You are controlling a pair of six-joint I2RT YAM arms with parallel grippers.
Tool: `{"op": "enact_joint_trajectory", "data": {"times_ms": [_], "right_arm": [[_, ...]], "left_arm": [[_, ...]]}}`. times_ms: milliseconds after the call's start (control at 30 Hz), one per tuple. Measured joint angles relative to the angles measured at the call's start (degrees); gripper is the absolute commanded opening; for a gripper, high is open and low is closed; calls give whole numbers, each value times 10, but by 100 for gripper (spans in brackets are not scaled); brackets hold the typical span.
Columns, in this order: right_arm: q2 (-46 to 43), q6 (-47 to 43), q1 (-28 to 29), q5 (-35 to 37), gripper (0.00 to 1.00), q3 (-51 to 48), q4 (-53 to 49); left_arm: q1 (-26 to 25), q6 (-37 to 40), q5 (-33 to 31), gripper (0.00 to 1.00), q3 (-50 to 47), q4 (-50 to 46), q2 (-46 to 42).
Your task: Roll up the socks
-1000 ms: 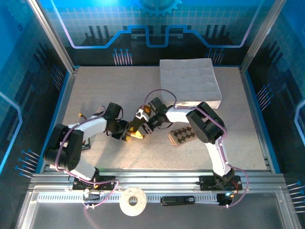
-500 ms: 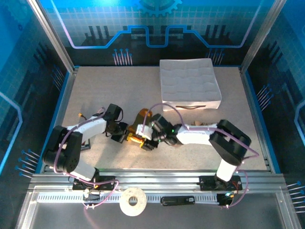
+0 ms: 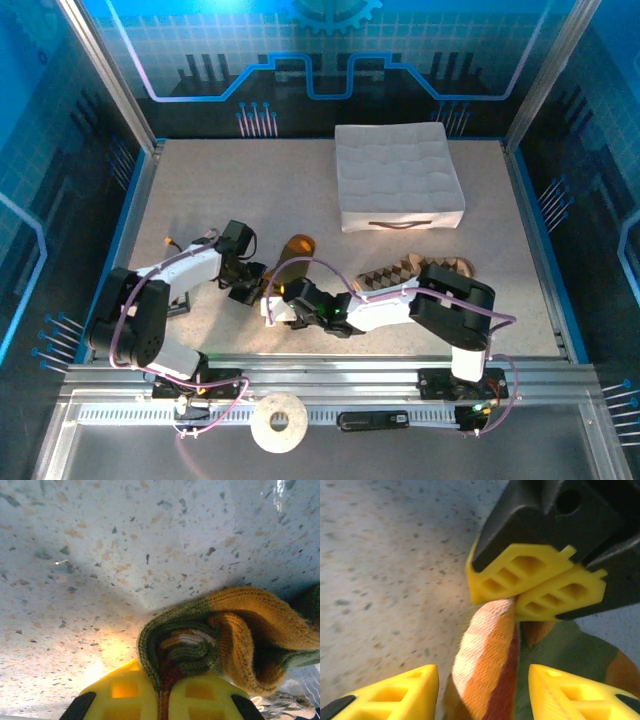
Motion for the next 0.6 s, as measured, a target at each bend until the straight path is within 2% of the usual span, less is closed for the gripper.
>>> {"op": "enact_joint_trajectory", "data": {"times_ms": [33,133,167,233,300,433,500,600], "right_arm": [[8,1,0,5,37,8,-1],[25,13,0,13,14,25,-14],[27,20,-2,12,9,29,-20],[26,34,-6,5,2,37,-31],[26,54,-17,-22,0,48,-49],[26,101,-55,-109,0,62,-76],[26,132,-78,-165,0,63,-80],[27,178,-111,-242,0,65,-85]], "left_arm": [[0,0,0,0,0,0,0],[0,0,-5,0,3,-5,0],[0,0,-7,4,3,-6,0],[0,-1,-13,24,5,-7,-2],[0,-3,-22,44,5,-9,-9],[6,-10,-40,71,3,-33,-57],[17,-13,-48,75,2,-41,-95],[37,-15,-52,75,-1,-41,-146]]}}
